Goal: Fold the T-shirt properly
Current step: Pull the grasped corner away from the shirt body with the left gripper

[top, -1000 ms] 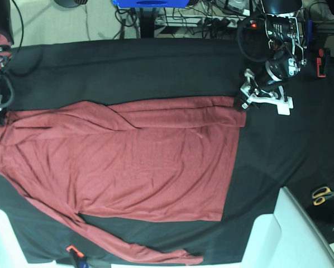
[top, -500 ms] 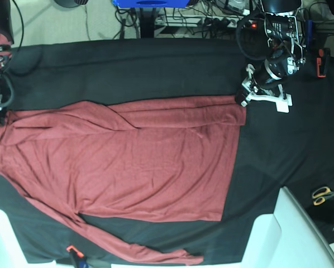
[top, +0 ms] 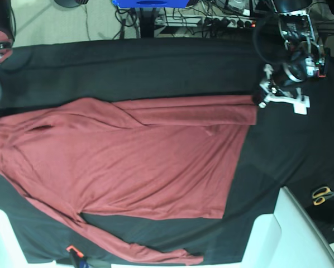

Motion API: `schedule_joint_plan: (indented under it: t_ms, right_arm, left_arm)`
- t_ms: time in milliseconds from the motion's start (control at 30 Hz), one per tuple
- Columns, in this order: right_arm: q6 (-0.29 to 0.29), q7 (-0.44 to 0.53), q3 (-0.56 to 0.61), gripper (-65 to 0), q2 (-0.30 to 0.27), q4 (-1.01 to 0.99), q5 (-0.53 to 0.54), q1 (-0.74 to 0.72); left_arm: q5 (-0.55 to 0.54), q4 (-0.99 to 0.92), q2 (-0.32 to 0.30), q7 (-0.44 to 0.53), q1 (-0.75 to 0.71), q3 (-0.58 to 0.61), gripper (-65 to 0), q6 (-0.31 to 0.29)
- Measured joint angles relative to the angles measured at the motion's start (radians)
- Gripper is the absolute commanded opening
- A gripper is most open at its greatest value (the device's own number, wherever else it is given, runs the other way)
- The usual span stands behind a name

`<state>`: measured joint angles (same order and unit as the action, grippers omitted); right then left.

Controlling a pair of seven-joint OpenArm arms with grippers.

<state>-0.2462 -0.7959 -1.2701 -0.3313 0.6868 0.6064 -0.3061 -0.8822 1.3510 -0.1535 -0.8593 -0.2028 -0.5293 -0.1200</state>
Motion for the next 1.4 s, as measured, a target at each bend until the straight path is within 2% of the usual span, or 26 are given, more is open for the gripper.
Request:
schedule_joint_plan:
  t_ms: [100, 567, 633, 800, 933, 1400]
  right_arm:
    - [0.000, -0.025, 0.000, -64.7, 0.005, -0.001, -0.001, 0.008]
    - [0.003, -0.039, -0.045, -64.8, 0.004, 0.000, -0.003, 0.068]
    - [0.003, -0.043, -0.045, -64.8, 0.004, 0.012, -0.003, 0.077]
    - [0.004, -0.134, -0.048, -64.8, 0.015, 0.159, -0.005, 0.109]
    - [0.003, -0.176, -0.048, -64.8, 0.011, 0.177, -0.001, 0.111]
    - [0.003, -0.175, -0.052, -64.8, 0.036, 0.179, 0.003, 0.207]
  left_arm:
    - [0.008, 0.012, 0.001, -0.029, 0.003, -0.009, -65.0, 0.000]
    - [0.004, 0.024, -0.031, -0.035, -0.004, -0.007, -65.0, 0.000]
    - [0.000, 0.028, -0.031, -0.031, -0.019, -0.004, -65.0, 0.000]
    - [-0.002, 0.101, -0.030, -0.037, -0.084, -0.004, -65.0, 0.000]
    - [0.000, 0.154, -0.029, -0.039, -0.134, -0.004, -65.0, 0.000]
    - [-0.004, 0.210, -0.027, -0.031, -0.250, -0.007, -65.0, 0.000]
